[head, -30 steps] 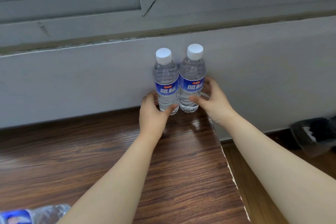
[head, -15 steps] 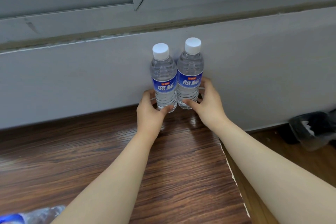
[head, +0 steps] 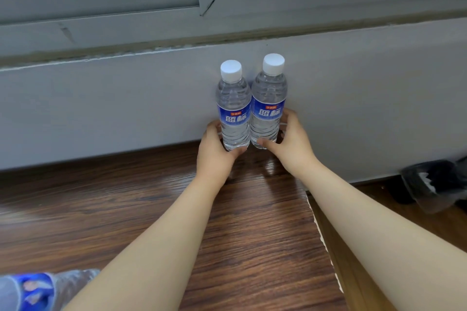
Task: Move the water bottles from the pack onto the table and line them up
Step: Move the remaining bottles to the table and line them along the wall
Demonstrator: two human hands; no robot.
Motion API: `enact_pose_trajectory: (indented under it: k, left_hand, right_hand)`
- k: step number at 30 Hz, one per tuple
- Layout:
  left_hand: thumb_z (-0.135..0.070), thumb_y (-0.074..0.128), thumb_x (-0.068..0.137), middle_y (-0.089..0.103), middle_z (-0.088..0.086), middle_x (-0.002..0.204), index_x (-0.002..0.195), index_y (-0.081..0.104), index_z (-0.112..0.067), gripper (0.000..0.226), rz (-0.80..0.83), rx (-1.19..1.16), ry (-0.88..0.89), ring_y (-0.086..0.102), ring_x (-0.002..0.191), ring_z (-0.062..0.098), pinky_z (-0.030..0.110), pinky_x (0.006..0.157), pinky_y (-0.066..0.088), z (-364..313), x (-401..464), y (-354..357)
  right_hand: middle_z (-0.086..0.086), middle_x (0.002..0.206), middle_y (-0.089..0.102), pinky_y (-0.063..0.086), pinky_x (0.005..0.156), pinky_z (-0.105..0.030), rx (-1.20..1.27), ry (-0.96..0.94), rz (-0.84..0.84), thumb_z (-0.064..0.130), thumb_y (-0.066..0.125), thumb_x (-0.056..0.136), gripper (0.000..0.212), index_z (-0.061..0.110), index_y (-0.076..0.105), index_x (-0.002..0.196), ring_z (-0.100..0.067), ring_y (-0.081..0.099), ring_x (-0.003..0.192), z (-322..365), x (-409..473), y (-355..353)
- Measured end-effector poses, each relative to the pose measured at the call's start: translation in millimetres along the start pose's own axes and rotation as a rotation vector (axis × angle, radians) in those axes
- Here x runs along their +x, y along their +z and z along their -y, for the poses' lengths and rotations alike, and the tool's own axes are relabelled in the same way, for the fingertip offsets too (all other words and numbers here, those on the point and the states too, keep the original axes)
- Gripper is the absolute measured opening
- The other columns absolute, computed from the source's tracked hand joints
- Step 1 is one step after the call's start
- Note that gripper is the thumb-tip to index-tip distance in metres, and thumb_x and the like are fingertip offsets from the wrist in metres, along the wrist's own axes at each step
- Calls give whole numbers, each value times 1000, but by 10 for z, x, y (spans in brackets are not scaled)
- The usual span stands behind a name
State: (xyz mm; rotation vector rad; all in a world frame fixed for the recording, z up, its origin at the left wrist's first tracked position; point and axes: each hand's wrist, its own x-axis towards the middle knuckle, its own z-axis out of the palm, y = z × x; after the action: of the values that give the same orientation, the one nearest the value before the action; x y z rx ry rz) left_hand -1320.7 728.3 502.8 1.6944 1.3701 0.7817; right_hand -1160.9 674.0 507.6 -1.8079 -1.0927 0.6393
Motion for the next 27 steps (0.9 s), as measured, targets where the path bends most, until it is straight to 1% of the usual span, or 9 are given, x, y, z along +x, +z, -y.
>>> enact_pose_trajectory:
  k: [4, 8, 10, 12, 14, 17, 20, 24, 27]
  left_hand:
    - [-25, 79, 75, 51, 6, 135, 135, 42, -13, 72, -26, 111, -69, 52, 120, 19, 30, 98, 43, 22, -139, -161]
    - [-11, 67, 84, 63, 2, 114, 115, 58, -11, 33, -44, 33, -95, 59, 99, 12, 21, 90, 47, -11, -534, -473]
    - [-7, 64, 86, 66, -2, 100, 104, 63, -12, 18, -8, -45, -116, 60, 88, 8, 7, 79, 47, -16, -840, -654]
    - [-7, 65, 87, 68, -4, 95, 98, 66, -12, 13, 31, -91, -141, 61, 82, 4, 3, 72, 44, 27, -1193, -831]
    - [-6, 67, 85, 70, -4, 93, 94, 67, -15, 12, 35, -146, -187, 65, 84, 9, 11, 76, 49, 136, -1567, -1002]
    - [-5, 69, 83, 72, 0, 89, 89, 67, -20, 16, -5, -217, -314, 68, 87, 21, 26, 82, 53, 380, -2120, -1273]
    - [-17, 73, 74, 74, 6, 86, 83, 70, -22, 11, -105, -269, -445, 71, 83, 25, 33, 82, 53, 611, -2628, -1535]
    - [-28, 71, 65, 72, 10, 89, 81, 72, -31, 16, -238, -309, -608, 69, 76, 18, 32, 76, 52, 911, -3121, -1851]
    - [-15, 74, 79, 69, 12, 103, 95, 66, -21, 18, -434, -330, -697, 67, 84, 15, 35, 79, 52, 1104, -3288, -2088]
  right_hand:
    - [-8, 112, 61, 42, 81, -27, -107, 160, -68, 18, 74, 79, 45, 9, 51, 116, -19, 59, 96, -7, -175, 17]
    - [3, 86, 60, 39, 76, -25, -108, 263, 33, 11, 61, 84, 11, 18, 60, 93, -18, 57, 85, 41, -502, 77]
    - [5, 79, 61, 45, 76, -28, -68, 228, 155, 8, 61, 83, 19, 27, 59, 80, -21, 61, 81, 127, -703, 189]
    - [3, 79, 63, 51, 80, -34, -58, 162, 291, 7, 62, 84, 26, 30, 58, 76, -26, 65, 81, 263, -910, 330]
    - [3, 80, 64, 51, 82, -32, -62, 89, 413, 6, 63, 85, 27, 31, 57, 77, -26, 66, 81, 417, -1110, 490]
    - [7, 82, 63, 47, 77, -22, -49, -11, 568, 7, 63, 87, 27, 33, 56, 80, -16, 62, 78, 664, -1399, 747]
    - [9, 86, 64, 46, 78, -20, -27, -93, 668, 9, 64, 87, 28, 35, 55, 84, -13, 61, 82, 883, -1645, 1015]
    - [12, 102, 63, 47, 88, -21, 60, -145, 752, 10, 69, 83, 40, 39, 51, 105, -6, 61, 99, 1098, -1948, 1343]
    - [19, 122, 54, 37, 92, -9, 49, -181, 840, 24, 77, 79, 62, 36, 43, 130, 7, 49, 116, 1207, -2125, 1545]
